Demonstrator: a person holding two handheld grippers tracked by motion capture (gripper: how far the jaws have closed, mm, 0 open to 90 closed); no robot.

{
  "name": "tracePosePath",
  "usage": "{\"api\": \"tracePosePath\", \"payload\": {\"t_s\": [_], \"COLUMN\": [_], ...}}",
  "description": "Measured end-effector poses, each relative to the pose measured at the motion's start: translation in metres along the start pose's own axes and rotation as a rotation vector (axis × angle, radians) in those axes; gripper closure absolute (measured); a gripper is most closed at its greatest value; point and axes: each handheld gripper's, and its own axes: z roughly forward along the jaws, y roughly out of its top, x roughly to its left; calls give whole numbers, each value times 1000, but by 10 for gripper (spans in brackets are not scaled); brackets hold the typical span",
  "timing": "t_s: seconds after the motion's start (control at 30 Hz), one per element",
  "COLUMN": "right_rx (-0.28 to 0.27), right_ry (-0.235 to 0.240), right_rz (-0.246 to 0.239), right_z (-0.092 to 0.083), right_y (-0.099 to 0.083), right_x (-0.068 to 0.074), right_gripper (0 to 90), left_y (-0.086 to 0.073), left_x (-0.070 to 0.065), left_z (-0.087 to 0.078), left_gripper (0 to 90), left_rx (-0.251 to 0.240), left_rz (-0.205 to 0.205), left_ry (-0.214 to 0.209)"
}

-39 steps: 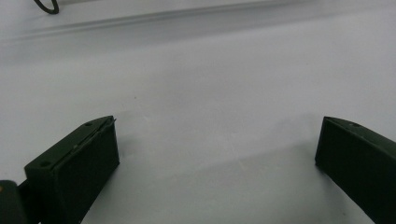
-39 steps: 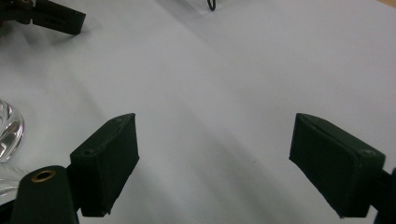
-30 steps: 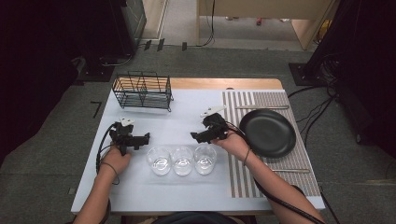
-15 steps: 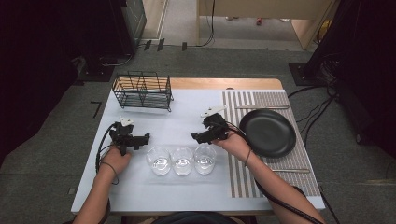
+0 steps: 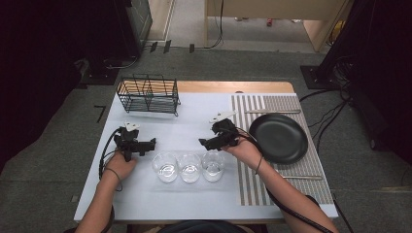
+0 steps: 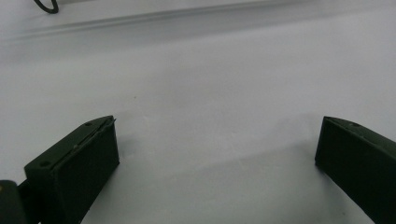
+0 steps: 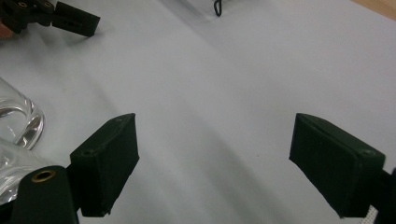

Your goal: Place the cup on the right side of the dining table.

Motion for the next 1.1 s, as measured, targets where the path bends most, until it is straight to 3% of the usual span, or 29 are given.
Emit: {"api": "tracePosePath", "payload": {"t_s": [0.77, 1.1], "right_rx": [-23, -27], "right_ry": [3, 26], "right_rz": [-3, -6], "right_z": [-11, -16], "right_y": [0, 2], "right_x": [5, 9], "right_gripper": [159, 159], "left_y": [0, 0], "left_x": [0, 0], "left_z": [0, 0], "left_gripper": [0, 0], "left_rx": [1, 2], "left_rz": [1, 1], "left_ry": [0, 0]}}
